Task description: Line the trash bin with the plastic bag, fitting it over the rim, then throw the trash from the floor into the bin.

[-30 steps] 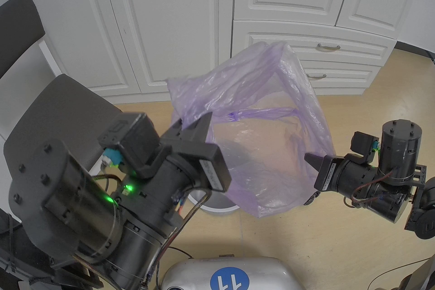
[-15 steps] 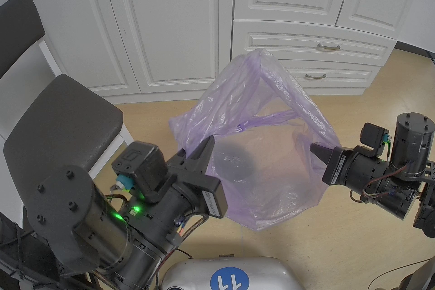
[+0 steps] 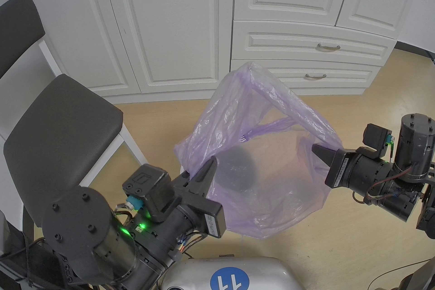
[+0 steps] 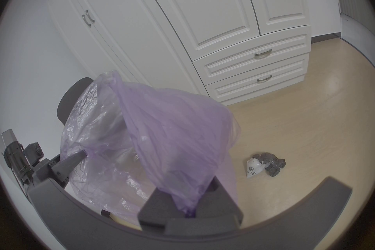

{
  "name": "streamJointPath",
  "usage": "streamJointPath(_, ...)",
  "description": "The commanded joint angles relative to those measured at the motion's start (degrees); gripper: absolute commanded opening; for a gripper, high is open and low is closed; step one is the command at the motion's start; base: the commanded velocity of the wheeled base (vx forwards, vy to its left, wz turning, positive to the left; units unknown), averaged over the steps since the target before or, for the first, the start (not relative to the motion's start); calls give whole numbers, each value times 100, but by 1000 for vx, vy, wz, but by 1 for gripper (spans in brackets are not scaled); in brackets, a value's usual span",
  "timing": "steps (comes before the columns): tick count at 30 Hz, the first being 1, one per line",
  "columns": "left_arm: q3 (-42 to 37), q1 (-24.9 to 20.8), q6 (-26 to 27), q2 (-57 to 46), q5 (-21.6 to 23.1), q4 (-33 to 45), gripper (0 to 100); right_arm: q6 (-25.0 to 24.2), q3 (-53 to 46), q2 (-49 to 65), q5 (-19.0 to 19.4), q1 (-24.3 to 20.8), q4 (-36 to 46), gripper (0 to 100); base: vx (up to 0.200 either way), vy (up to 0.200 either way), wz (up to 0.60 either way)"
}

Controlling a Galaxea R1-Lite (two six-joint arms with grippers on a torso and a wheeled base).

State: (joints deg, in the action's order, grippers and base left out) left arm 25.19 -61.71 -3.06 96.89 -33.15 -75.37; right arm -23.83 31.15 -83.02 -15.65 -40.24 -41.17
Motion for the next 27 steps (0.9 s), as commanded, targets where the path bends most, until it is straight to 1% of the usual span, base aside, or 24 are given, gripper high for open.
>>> streamJointPath(1,-163,1,-2,-30,186,-30,0,37,-12,137,-26,-124,118,0,0,0,0)
streamJointPath(3,-269,-17,7,-39,326,-74,0,63,-3,216,-34,-195,241,0,0,0,0)
streamJointPath(7,-523,-17,-2,-74,783,-302,0,81,-12,313,-52,-309,425,0,0,0,0)
streamJointPath(12,-857,19,7,-65,1232,-645,0,98,-39,304,-52,-362,478,0,0,0,0)
streamJointPath(13,-857,19,7,-65,1232,-645,0,98,-39,304,-52,-362,478,0,0,0,0)
streamJointPath(14,-963,54,25,-65,1381,-707,0,195,-100,304,-52,-370,469,0,0,0,0)
streamJointPath(20,-1042,194,42,-65,1486,-733,0,467,-276,304,-52,-370,469,0,0,0,0)
streamJointPath(27,-1068,370,-2,5,1618,-733,0,652,-408,233,-52,-370,461,0,0,0,0)
